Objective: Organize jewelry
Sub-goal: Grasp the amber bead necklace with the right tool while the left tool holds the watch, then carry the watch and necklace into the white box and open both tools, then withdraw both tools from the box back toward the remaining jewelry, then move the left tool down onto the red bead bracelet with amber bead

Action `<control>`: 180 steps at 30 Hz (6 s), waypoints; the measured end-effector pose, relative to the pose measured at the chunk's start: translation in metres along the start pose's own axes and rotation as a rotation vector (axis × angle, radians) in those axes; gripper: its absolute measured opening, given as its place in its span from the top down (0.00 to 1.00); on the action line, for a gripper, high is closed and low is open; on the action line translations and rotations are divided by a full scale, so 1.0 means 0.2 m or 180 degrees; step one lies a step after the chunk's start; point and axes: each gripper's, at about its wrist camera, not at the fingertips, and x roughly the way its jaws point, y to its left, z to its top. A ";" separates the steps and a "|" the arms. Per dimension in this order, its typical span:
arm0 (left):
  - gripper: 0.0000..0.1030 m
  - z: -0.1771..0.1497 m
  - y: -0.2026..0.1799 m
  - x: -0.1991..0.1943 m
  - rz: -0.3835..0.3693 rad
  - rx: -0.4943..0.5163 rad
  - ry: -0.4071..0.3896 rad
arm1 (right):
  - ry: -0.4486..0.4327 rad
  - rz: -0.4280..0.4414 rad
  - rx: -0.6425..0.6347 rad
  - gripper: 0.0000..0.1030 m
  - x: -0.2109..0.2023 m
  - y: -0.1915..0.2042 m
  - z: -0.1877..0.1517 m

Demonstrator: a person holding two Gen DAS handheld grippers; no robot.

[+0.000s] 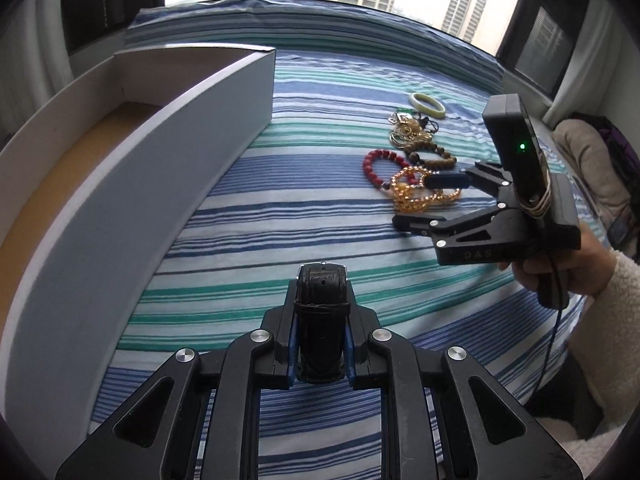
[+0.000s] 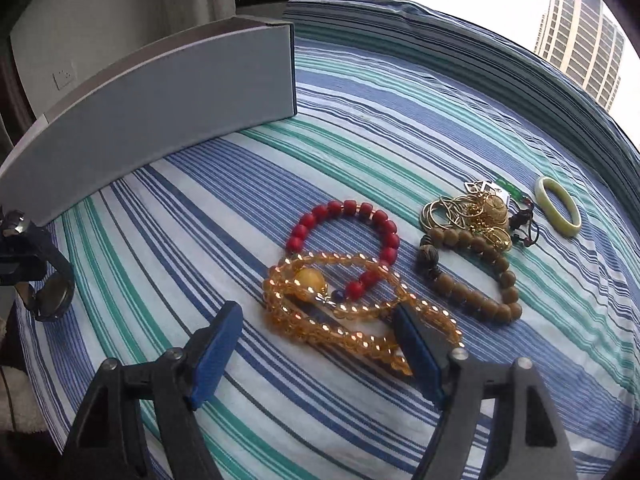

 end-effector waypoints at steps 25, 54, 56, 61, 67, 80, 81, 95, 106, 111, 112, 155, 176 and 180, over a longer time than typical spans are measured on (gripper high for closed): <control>0.84 0.07 0.11 -0.43 -0.0135 -0.0260 -0.0262 | -0.0827 0.0548 0.0948 0.92 -0.91 -0.10 0.09; 0.84 0.15 1.19 -0.47 0.0798 -0.1436 -0.0211 | -0.1155 0.0911 0.0026 0.92 -0.62 0.83 1.36; 0.84 0.13 1.21 -0.40 0.0795 -0.1456 -0.0125 | -0.1025 0.0862 0.0012 0.92 -0.50 0.84 1.38; 0.58 0.11 1.21 -0.27 0.0893 -0.1435 0.0046 | -0.0642 0.0751 -0.0018 0.90 -0.29 0.81 1.37; 0.22 0.10 1.14 -0.36 0.1050 -0.1399 -0.0172 | -0.0567 0.0667 0.0153 0.43 -0.29 0.73 1.28; 0.04 0.12 0.59 -0.56 0.0787 -0.0904 -0.0731 | -0.0955 0.0103 0.0199 0.25 -0.75 0.66 0.72; 0.04 0.11 0.53 -0.55 0.0708 -0.0858 -0.0744 | -0.0972 0.0015 0.0212 0.25 -0.78 0.64 0.66; 0.04 -0.01 -0.11 -0.33 0.0045 -0.0409 -0.0551 | -0.0818 -0.0609 0.0951 0.24 -0.97 0.28 -0.15; 0.02 -0.08 -0.28 -0.35 -0.0101 -0.0051 -0.0628 | -0.0783 -0.0399 0.1507 0.24 -0.96 0.15 -0.55; 0.02 -0.09 -0.27 -0.34 0.0155 -0.0021 -0.0628 | -0.0699 -0.0636 0.1468 0.24 -0.95 0.18 -0.53; 0.02 -0.10 -0.26 -0.34 0.0211 -0.0002 -0.0642 | -0.0677 -0.0703 0.1438 0.24 -0.95 0.19 -0.52; 0.02 -0.11 -0.28 -0.25 0.0232 0.0057 -0.0468 | -0.0490 -0.0853 0.1407 0.24 -0.89 0.23 -0.58; 0.02 0.18 -0.24 -0.01 0.0076 0.0687 -0.0236 | -0.0382 -0.0800 0.1585 0.24 -0.83 0.15 -0.67; 0.02 0.29 -0.32 0.12 -0.0149 0.0977 -0.0159 | -0.0351 -0.0771 0.1671 0.24 -0.81 0.12 -0.70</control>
